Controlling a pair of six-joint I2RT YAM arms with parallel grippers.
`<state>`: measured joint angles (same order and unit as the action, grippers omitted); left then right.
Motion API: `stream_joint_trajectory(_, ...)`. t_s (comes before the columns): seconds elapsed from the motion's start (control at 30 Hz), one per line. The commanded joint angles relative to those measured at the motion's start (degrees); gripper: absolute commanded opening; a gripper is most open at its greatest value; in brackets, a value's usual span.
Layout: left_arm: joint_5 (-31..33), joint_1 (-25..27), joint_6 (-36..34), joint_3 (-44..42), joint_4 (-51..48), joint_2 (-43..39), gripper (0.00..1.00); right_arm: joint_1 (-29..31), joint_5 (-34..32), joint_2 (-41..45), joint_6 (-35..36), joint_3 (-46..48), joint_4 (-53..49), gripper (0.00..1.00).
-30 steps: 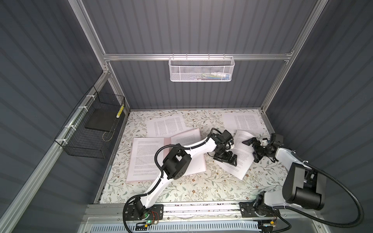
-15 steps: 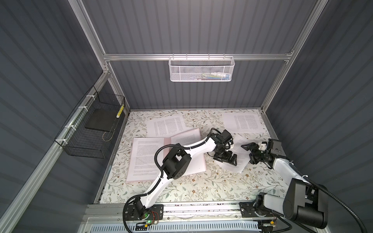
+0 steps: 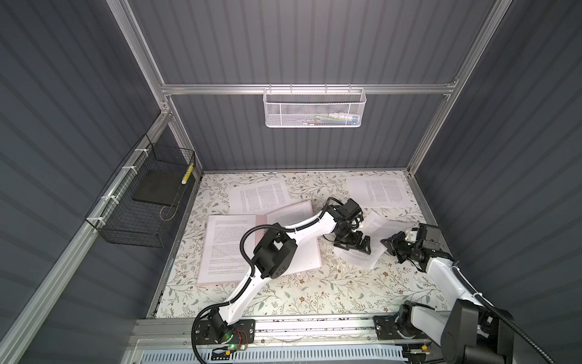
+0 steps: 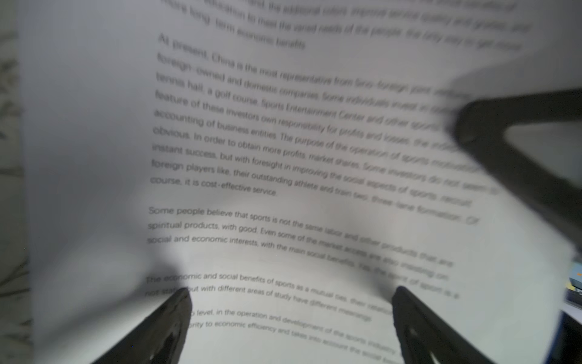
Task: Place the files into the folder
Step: 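Grasp a white sheet with the right gripper and lift it over the folder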
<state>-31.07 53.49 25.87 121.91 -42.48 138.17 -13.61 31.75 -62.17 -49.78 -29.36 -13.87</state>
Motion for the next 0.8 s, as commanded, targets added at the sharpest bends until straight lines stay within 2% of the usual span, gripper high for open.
stream_joint_trajectory(0.0, -4.07, -2.53, 2.44, 4.08, 4.91, -5.56, 1.0, 2.75, -3.21, 2.64, 4.82, -6.65, -5.44, 0.0)
stream_joint_trajectory(0.1, -0.63, -4.32, 2.02, -0.2, 7.64, -13.51, 1.0, 8.23, -8.27, 3.41, 10.28, -17.26, -13.04, 0.0)
stream_joint_trajectory(0.2, 6.04, -7.62, 2.68, -13.53, 13.27, -24.81, 1.0, 15.2, -11.28, -0.05, 16.24, -29.37, -20.21, 0.0)
stream_joint_trajectory(0.3, 17.12, -11.72, 1.95, -24.86, 12.76, -35.24, 1.0, 23.14, -11.88, -6.42, 19.62, -40.85, -25.05, 0.0)
stream_joint_trajectory(0.4, 23.52, -17.27, 2.25, -31.84, 9.88, -43.41, 1.0, 31.8, -10.29, -13.03, 21.21, -51.02, -27.57, 0.0)
stream_joint_trajectory(0.5, 33.75, -21.46, 2.13, -33.66, 2.36, -48.34, 1.0, 39.76, -7.31, -19.86, 21.18, -61.53, -29.17, 0.0)
stream_joint_trajectory(0.57, 37.92, -24.12, 2.14, -34.2, -1.55, -50.42, 1.0, 44.76, -5.18, -24.0, 20.81, -67.94, -29.5, 0.0)
stream_joint_trajectory(0.67, 38.04, -28.9, 3.01, -35.77, -3.33, -53.38, 1.0, 48.69, -3.31, -28.5, 18.75, -75.05, -29.58, 0.0)
stream_joint_trajectory(0.77, 38.15, -31.87, 3.52, -36.89, -3.31, -55.65, 1.0, 48.03, -1.23, -28.77, 15.2, -71.34, -23.3, 0.0)
